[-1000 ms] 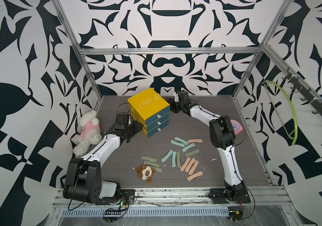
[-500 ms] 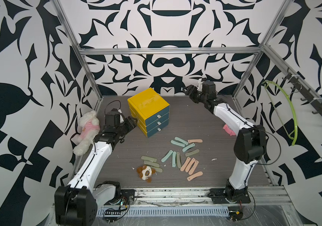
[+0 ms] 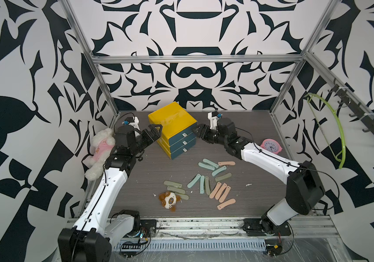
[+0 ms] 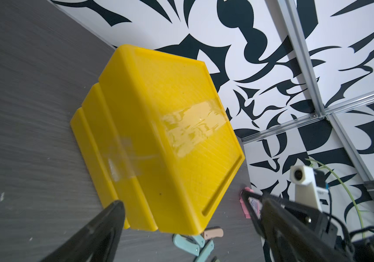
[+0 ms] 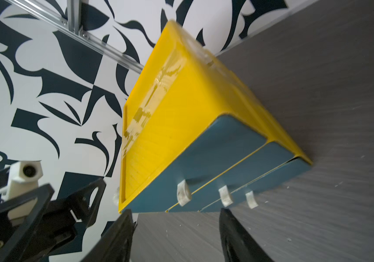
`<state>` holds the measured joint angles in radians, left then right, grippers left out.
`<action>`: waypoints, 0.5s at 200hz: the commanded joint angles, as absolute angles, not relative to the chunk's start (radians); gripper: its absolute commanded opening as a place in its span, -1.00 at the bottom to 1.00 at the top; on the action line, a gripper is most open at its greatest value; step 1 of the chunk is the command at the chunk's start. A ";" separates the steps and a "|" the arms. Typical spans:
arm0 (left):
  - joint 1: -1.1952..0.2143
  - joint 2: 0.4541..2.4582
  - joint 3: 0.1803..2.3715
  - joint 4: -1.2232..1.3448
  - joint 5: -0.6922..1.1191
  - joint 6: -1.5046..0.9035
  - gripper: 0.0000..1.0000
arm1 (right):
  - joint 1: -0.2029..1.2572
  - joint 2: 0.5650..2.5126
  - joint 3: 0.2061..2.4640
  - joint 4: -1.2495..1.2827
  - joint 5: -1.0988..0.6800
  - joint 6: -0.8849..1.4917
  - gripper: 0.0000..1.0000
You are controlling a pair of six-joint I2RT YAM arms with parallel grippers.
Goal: Place the fruit knives into the drawer by color
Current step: Open the drawer in the storage box.
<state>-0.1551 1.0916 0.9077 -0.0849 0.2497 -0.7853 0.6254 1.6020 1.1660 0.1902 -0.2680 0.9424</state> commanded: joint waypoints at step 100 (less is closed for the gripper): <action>-0.153 1.225 0.948 0.057 0.321 -0.800 0.88 | 0.696 1.723 1.154 0.478 -0.142 1.251 -0.07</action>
<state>-0.1551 1.2152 0.9161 0.0410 0.3038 -0.8135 0.6853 1.7237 1.1118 0.3962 -0.1513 1.2125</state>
